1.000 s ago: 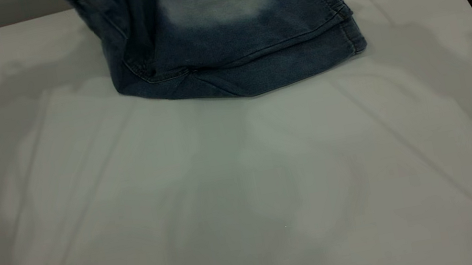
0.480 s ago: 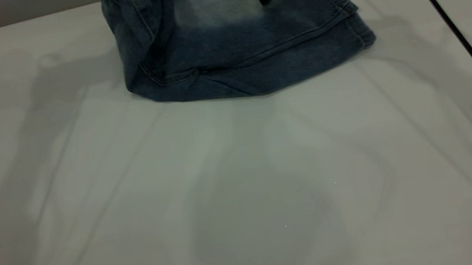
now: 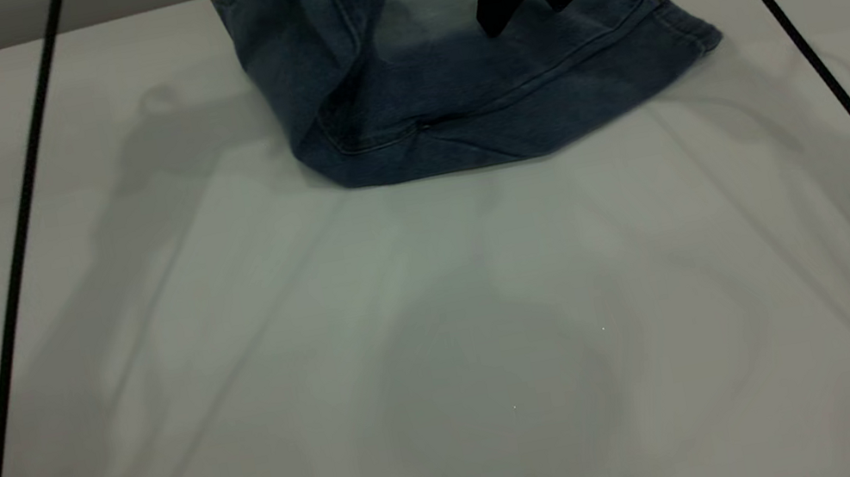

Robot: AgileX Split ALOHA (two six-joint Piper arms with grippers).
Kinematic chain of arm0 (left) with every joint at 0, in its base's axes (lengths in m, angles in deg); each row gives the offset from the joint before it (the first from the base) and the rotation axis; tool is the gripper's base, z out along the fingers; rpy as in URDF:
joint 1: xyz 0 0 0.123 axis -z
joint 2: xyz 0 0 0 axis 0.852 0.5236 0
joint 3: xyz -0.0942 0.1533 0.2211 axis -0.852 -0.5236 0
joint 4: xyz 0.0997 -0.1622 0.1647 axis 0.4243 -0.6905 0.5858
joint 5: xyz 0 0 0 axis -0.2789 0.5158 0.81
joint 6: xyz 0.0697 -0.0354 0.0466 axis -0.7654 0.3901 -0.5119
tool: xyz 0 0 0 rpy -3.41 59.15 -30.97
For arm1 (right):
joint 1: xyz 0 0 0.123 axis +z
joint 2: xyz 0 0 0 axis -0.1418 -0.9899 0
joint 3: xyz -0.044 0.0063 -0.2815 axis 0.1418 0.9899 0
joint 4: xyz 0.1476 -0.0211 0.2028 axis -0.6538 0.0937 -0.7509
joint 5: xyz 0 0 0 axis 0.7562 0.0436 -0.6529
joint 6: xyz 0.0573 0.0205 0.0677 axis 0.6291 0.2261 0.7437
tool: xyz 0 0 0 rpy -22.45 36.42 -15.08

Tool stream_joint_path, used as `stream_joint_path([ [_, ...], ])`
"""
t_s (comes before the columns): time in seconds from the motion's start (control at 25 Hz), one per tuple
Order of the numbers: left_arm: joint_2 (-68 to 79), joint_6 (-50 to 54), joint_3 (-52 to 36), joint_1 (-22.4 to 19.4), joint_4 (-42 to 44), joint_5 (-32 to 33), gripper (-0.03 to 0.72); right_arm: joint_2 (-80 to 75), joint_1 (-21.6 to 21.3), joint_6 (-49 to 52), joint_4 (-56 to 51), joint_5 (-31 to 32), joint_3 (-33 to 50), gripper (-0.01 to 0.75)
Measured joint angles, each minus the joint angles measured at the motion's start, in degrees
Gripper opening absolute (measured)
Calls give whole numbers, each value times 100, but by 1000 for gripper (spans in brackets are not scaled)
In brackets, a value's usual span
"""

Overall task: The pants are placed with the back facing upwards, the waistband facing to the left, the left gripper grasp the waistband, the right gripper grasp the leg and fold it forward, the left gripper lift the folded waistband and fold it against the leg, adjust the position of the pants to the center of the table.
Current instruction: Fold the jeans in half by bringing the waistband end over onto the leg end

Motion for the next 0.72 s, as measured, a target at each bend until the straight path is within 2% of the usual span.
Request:
stream_joint_path([
  [0.52, 0, -40, 17, 37, 11, -156, 73, -227, 0, 357, 449, 110, -1, 480],
  [0.72, 0, -46, 17, 44, 11, -493, 73, -204, 2, 357, 476, 232, -100, 480],
])
